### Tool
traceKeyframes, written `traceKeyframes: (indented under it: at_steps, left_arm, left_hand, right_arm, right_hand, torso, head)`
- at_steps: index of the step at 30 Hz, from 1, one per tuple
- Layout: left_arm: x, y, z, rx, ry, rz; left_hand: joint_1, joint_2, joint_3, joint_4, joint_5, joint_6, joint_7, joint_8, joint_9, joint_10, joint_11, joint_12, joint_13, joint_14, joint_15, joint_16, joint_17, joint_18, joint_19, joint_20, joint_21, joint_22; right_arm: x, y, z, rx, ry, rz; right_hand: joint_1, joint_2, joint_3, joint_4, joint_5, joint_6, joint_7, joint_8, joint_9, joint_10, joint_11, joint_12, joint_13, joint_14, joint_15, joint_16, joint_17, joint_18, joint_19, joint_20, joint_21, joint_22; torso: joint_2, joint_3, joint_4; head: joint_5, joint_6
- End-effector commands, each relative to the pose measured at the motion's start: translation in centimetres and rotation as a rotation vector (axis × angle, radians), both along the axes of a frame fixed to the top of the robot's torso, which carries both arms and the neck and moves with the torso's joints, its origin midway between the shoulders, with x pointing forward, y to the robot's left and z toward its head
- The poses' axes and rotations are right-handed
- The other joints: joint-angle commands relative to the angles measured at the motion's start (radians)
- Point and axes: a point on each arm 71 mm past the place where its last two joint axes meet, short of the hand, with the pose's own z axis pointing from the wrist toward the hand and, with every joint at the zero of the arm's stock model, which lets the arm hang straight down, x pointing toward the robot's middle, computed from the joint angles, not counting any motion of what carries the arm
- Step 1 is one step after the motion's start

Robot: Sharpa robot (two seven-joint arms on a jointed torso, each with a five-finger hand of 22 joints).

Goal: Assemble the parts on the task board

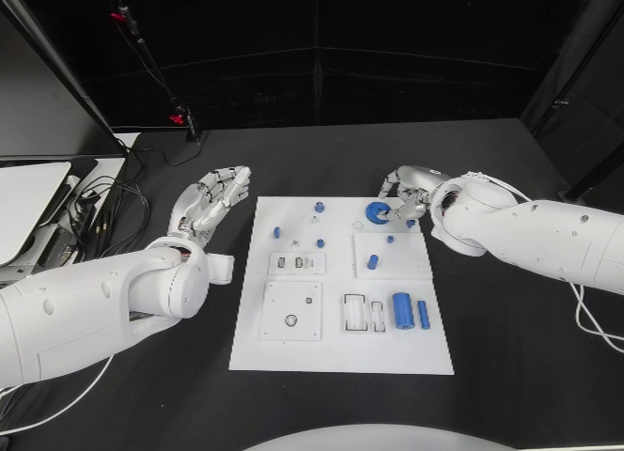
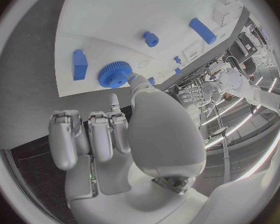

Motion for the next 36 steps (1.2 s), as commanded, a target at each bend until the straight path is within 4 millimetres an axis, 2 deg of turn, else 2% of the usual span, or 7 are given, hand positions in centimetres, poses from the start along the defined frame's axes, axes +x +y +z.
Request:
traceKeyframes:
  at_steps: [1, 6, 8, 10, 13, 28, 36]
  left_arm:
    - [-0.67, 0.04, 2.37, -0.063, -0.33, -0.012]
    - [-0.74, 0.11, 2.39, -0.066, -0.331, -0.015]
    - [-0.73, 0.18, 2.39, -0.065, -0.332, -0.013]
    - [-0.73, 0.23, 2.4, -0.064, -0.333, -0.012]
    - [-0.73, 0.26, 2.4, -0.063, -0.333, -0.011]
    - [-0.67, 0.13, 2.38, -0.063, -0.332, -0.012]
    - [-0.68, 0.14, 2.38, -0.063, -0.332, -0.012]
  left_hand:
    - [-0.001, 0.009, 0.006, 0.002, 0.005, -0.001, 0.157, 0.005, -0.001, 0.002, 0.005, 0.007, -0.002, -0.001, 0.008, 0.005, -0.001, -0.01, -0.005, 0.002, 0.006, 0.001]
    - [-0.001, 0.009, 0.006, 0.002, 0.005, -0.001, 0.157, 0.005, -0.001, 0.002, 0.005, 0.007, -0.002, -0.001, 0.008, 0.005, -0.001, -0.01, -0.005, 0.002, 0.006, 0.001]
    - [-0.001, 0.009, 0.006, 0.002, 0.005, -0.001, 0.157, 0.005, -0.001, 0.002, 0.005, 0.007, -0.002, -0.001, 0.008, 0.005, -0.001, -0.01, -0.005, 0.002, 0.006, 0.001]
    - [-0.001, 0.01, 0.006, 0.002, 0.005, -0.001, 0.157, 0.005, -0.002, 0.002, 0.005, 0.007, -0.002, -0.001, 0.008, 0.005, -0.001, -0.01, -0.005, 0.002, 0.007, 0.001]
    - [-0.001, 0.01, 0.006, 0.002, 0.005, -0.001, 0.157, 0.005, -0.002, 0.002, 0.005, 0.007, -0.002, -0.001, 0.008, 0.005, -0.001, -0.01, -0.005, 0.002, 0.007, 0.001]
    - [0.0, 0.011, 0.006, 0.002, 0.006, -0.001, 0.157, 0.005, -0.002, 0.003, 0.006, 0.007, -0.002, -0.001, 0.008, 0.005, -0.001, -0.011, -0.005, 0.002, 0.007, 0.001]
    - [0.0, 0.011, 0.006, 0.002, 0.006, -0.001, 0.157, 0.005, -0.002, 0.003, 0.006, 0.007, -0.002, -0.001, 0.008, 0.005, -0.001, -0.011, -0.005, 0.002, 0.007, 0.001]
  right_arm:
    - [0.1, 0.0, -0.04, -0.025, 0.011, -0.01]
    - [0.27, 0.11, -0.12, -0.03, 0.015, -0.016]
    - [0.31, 0.15, -0.16, -0.033, 0.019, -0.017]
    - [0.34, 0.24, -0.2, -0.035, 0.023, -0.016]
    - [0.39, 0.39, -0.26, -0.038, 0.028, -0.014]
    - [0.65, 0.86, -0.57, -0.052, 0.05, -0.026]
    - [0.7, 0.97, -0.83, -0.061, 0.067, -0.035]
  right_hand:
    - [0.0, -0.006, 0.009, 0.001, 0.0, 0.014, 0.001, -0.005, -0.003, 0.104, 0.008, 0.003, 0.263, 0.104, 0.008, 0.002, 0.263, -0.007, 0.104, 0.005, 0.003, 0.263]
    - [-0.004, -0.002, 0.012, 0.002, -0.001, 0.024, 0.003, -0.007, -0.005, 0.104, 0.009, 0.003, 0.263, 0.104, 0.008, 0.002, 0.263, -0.007, 0.104, 0.005, 0.003, 0.263]
    - [-0.006, -0.002, 0.011, 0.002, -0.004, 0.026, 0.003, -0.009, -0.007, 0.104, 0.01, 0.003, 0.263, 0.104, 0.008, 0.002, 0.263, -0.007, 0.104, 0.005, 0.003, 0.263]
    - [-0.009, -0.003, 0.01, 0.002, -0.007, 0.027, 0.003, -0.013, -0.009, 0.104, 0.01, 0.003, 0.263, 0.104, 0.009, 0.002, 0.263, -0.007, 0.104, 0.005, 0.003, 0.263]
    - [-0.012, -0.005, 0.009, 0.002, -0.015, 0.027, 0.004, -0.022, -0.014, 0.104, 0.01, 0.003, 0.263, 0.104, 0.009, 0.002, 0.263, -0.007, 0.104, 0.006, 0.003, 0.263]
    - [-0.013, 0.003, 0.014, 0.002, -0.033, 0.086, 0.003, -0.043, -0.028, 0.104, 0.009, 0.003, 0.263, 0.104, 0.009, 0.002, 0.263, -0.007, 0.104, 0.005, 0.003, 0.263]
    - [-0.01, 0.026, 0.03, -0.001, -0.035, 0.132, 0.003, -0.082, -0.045, 0.104, 0.01, 0.003, 0.263, 0.104, 0.01, 0.002, 0.263, -0.007, 0.104, 0.006, 0.003, 0.263]
  torso:
    - [0.0, 0.0001, 0.0002]
    - [-0.001, -0.001, -0.0025]
    - [-0.002, -0.0009, -0.0014]
    - [-0.001, 0.0008, 0.0009]
    - [0.0, 0.0004, -0.001]
    - [0.0, -0.0004, -0.0002]
    - [0.0, 0.0004, 0.0]
  head:
    - [0.003, -0.001]
    - [0.005, 0.0]
    - [0.005, -0.001]
    - [0.004, -0.001]
    - [0.007, 0.0]
    - [0.011, -0.007]
    - [0.012, -0.007]
